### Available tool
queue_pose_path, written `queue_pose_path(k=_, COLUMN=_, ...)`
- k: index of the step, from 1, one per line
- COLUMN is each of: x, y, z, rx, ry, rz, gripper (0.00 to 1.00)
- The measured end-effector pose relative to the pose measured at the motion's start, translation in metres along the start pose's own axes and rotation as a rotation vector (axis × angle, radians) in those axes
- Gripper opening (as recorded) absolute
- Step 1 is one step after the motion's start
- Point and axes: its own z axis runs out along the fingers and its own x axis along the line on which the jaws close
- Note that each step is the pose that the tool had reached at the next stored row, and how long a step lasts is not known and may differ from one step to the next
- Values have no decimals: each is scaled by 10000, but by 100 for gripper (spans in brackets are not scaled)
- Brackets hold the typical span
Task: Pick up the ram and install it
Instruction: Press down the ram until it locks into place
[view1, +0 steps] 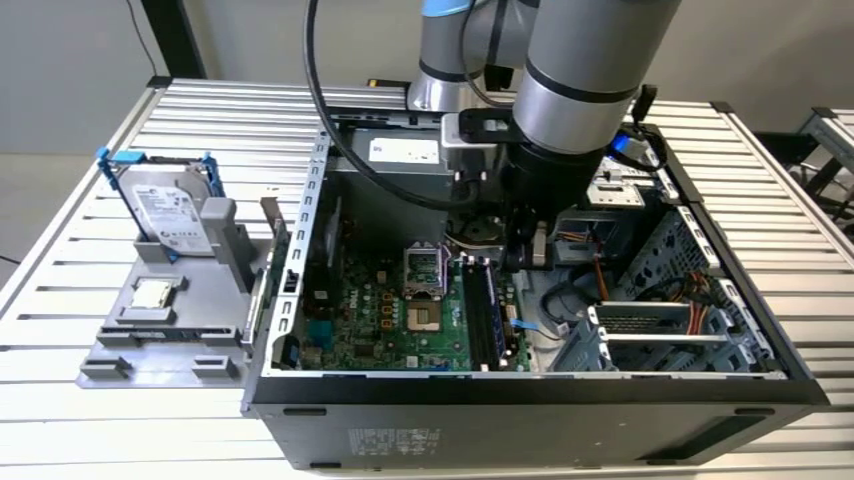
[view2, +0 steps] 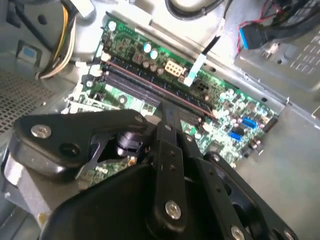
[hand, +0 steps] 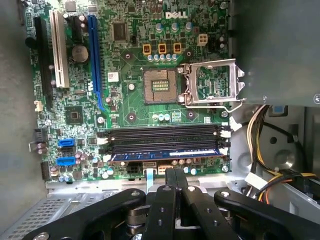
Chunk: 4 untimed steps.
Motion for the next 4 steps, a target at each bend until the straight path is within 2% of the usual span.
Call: queue_pose_path(k=4, x=0, y=0, z=-1, rx=-1, ry=-12, rz=1, gripper=0)
